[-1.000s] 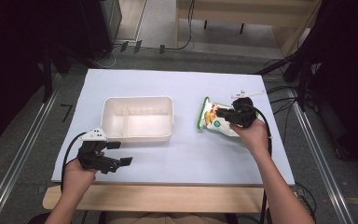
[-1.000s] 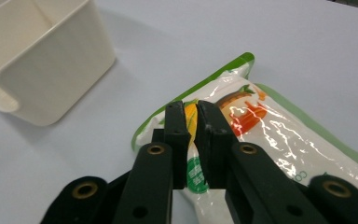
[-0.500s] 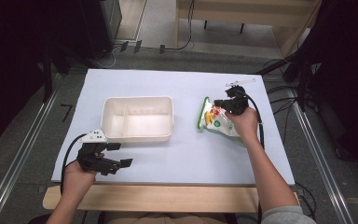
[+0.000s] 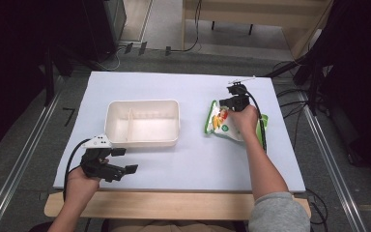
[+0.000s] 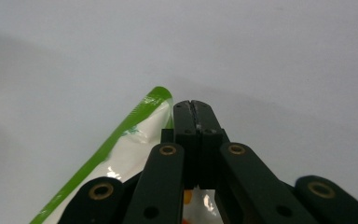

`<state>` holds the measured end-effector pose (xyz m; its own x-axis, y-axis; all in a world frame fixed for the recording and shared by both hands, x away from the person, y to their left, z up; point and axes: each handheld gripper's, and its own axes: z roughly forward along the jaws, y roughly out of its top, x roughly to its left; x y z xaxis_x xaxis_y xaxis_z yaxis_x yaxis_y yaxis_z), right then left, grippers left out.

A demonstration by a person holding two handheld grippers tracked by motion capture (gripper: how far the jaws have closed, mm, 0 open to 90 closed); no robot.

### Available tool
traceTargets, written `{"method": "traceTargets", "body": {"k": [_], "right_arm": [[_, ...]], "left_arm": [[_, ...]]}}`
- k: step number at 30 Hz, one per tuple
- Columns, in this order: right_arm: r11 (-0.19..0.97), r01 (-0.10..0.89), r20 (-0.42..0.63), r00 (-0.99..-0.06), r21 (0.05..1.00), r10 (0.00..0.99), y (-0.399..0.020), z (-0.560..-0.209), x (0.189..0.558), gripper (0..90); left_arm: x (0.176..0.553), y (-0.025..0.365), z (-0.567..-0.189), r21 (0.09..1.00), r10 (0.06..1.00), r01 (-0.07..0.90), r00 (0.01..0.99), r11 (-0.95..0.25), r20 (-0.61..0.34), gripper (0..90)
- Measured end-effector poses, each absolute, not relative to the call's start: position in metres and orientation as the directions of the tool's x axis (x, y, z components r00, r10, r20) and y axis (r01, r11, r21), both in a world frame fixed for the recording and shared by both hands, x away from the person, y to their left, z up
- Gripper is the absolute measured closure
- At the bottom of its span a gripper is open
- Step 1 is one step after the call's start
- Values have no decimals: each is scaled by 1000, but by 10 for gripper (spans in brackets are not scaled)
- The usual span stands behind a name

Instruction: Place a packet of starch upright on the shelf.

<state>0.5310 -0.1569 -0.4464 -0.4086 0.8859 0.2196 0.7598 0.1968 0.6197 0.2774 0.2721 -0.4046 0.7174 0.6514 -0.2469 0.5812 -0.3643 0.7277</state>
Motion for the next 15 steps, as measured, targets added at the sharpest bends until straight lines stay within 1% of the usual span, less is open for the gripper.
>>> {"method": "traceTargets", "body": {"k": [2,9,12,13,15], "right_arm": [[173,774,248,-393,609,885,-156,-452,534,900],[188,779,242,-399,598,885,-145,-455,536,900],[181,784,259,-399,593,880,-145,-456,535,900],[186,788,275,-410,587,869,-143,-456,534,900],[213,780,261,-433,589,863,-138,-455,532,900]], "left_arm": [[277,273,-404,728,647,580,721,-366,-249,170],[278,272,-405,727,650,582,718,-364,-249,170],[278,272,-405,724,650,583,718,-368,-249,170],[278,272,-405,725,650,583,718,-366,-250,170],[278,272,-405,727,651,582,717,-365,-248,170]]}}
